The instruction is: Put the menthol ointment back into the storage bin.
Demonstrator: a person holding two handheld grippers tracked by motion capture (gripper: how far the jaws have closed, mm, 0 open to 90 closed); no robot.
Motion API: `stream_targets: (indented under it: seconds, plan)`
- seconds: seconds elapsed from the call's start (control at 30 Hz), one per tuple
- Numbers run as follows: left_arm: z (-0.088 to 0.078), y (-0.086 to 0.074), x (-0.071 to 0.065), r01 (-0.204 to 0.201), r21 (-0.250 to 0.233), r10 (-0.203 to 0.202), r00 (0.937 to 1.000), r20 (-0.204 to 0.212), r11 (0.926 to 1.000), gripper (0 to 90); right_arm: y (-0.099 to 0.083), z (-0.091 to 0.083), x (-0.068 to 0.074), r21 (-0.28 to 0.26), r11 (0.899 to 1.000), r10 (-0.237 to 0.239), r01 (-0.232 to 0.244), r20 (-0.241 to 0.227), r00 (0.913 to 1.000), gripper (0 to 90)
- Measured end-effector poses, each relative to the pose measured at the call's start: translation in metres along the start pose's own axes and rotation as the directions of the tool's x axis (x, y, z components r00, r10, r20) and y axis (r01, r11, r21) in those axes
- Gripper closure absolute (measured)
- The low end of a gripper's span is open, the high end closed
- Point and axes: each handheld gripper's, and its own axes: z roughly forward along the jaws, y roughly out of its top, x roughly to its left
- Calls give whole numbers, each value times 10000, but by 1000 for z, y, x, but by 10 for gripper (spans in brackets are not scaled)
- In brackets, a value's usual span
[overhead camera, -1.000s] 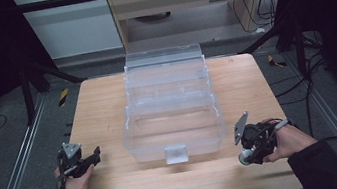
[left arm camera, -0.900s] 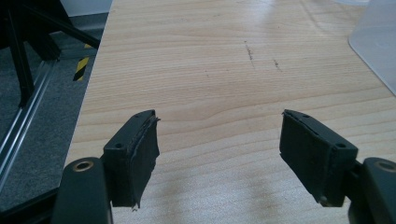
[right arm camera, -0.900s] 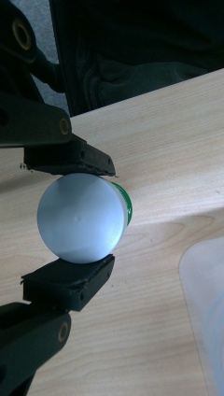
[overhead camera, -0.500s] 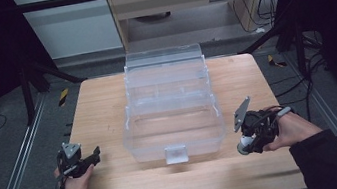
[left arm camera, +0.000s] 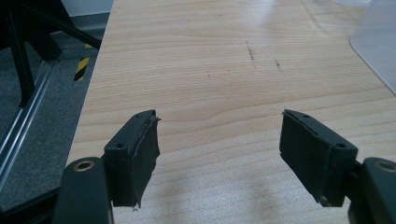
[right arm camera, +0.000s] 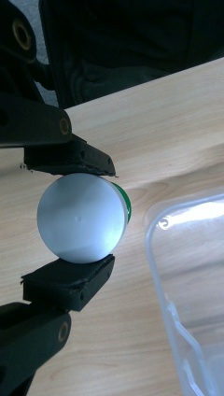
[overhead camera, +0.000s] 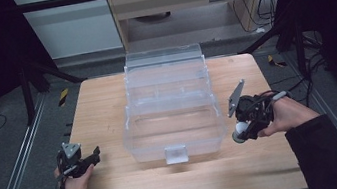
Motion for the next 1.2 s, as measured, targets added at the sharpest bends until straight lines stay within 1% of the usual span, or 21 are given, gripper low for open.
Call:
stream_targets:
  seconds: [0.13, 0.3, 0.33, 0.63, 0.8, 0.83, 1.0, 1.2]
  plan:
    - [0, 0, 0, 14, -15, -14, 10000, 6, 10000, 277, 10, -4, -5, -31, 10000, -55, 55, -6, 10000, 503]
    - [0, 0, 0, 13, -24, -13, 10000, 11, 10000, 277, 21, -4, -13, -84, 9998, -182, 182, 10, 9998, 503]
    - [0, 0, 1, 11, -28, -11, 10000, 14, 10000, 277, 23, -4, -13, -78, 9999, -125, 125, -2, 9999, 503]
    - [0, 0, 1, 2, -23, -2, 10000, 13, 10000, 278, 40, 2, -24, -110, 9997, -240, 239, -85, 9997, 503]
    - [0, 0, 1, 7, -30, -7, 10000, -21, 10000, 279, 49, 8, -29, -193, 9990, -407, 405, -139, 9991, 503]
    - [0, 0, 1, 8, -37, -8, 10000, -22, 10000, 279, 51, 9, -30, -177, 9993, -342, 339, -151, 9993, 503]
    - [0, 0, 2, 20, -56, -21, 10000, -12, 10000, 279, 58, 18, -35, -287, 9989, -373, 368, -146, 9992, 503]
    - [0, 0, 2, 31, -74, -31, 10000, -11, 10000, 279, 65, 31, -38, -250, 9991, -357, 355, -95, 9993, 503]
